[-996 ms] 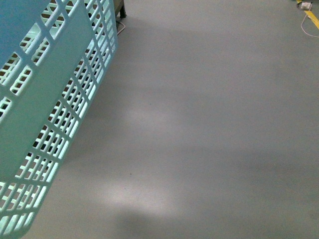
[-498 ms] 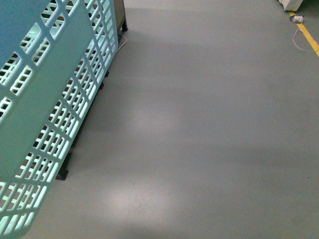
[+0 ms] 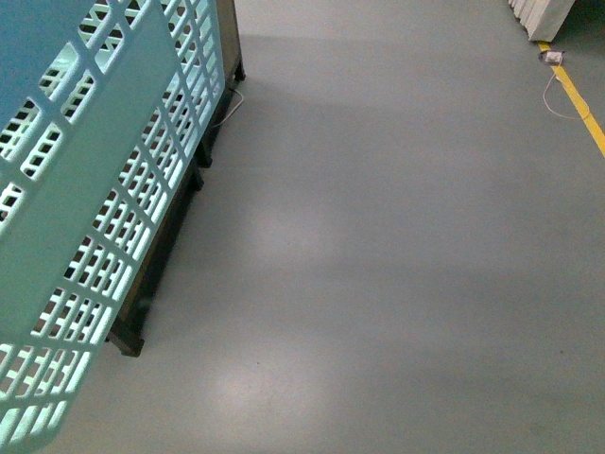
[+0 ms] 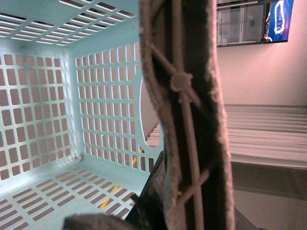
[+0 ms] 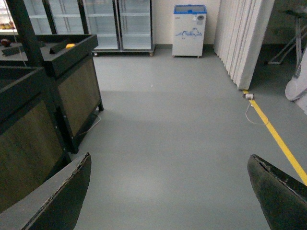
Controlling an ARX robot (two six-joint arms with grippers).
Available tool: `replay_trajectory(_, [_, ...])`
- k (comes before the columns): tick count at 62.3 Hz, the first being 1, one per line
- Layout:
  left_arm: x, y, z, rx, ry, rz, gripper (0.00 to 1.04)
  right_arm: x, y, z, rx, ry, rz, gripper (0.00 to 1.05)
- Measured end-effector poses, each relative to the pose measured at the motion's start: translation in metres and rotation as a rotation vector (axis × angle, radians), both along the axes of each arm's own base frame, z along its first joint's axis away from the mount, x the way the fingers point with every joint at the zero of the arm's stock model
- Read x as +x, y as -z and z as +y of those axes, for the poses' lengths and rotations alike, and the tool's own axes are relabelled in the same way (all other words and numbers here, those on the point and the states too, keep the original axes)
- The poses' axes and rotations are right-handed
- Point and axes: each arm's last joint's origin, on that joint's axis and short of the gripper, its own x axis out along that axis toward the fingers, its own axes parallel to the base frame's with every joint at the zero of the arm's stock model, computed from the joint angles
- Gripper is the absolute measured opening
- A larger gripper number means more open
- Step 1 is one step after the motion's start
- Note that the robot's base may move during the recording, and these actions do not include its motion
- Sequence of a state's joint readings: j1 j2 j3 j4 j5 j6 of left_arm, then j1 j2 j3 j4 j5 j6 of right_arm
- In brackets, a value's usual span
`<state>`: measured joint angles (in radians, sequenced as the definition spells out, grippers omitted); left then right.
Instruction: Pick lemon and mango into basket
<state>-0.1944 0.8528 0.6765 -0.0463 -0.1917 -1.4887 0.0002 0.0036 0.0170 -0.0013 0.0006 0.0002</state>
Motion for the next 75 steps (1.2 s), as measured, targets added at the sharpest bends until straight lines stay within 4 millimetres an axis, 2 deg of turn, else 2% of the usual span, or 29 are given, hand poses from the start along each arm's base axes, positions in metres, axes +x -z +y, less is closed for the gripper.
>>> replay_trajectory(75, [-0.0002, -0.0005, -0.001, -0.002, 0.006, -0.001, 0.05, -0.0001, -0.0001, 0.0, 0.0, 0.002, -0.001, 0.96])
